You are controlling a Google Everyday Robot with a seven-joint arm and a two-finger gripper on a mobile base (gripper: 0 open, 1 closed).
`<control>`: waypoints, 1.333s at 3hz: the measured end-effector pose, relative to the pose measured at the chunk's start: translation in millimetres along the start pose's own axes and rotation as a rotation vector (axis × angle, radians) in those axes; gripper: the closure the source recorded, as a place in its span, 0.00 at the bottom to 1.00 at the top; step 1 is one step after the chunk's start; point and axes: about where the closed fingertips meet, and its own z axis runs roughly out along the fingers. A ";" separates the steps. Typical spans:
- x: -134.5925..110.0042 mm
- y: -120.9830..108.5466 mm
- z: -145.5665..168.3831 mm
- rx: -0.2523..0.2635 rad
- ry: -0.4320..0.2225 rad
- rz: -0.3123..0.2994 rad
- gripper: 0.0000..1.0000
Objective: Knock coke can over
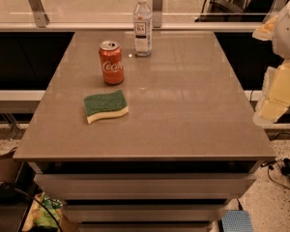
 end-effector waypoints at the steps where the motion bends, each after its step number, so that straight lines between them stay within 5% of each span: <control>1: -0.3 -0.4 -0.6 0.003 -0.001 0.001 0.00; 2: -7.6 -9.4 -2.0 0.027 -0.045 0.017 0.00; 4: -36.5 -56.4 17.2 0.067 -0.313 0.117 0.00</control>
Offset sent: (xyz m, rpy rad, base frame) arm 0.0252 0.0093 0.0098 0.1042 -0.0683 -0.0210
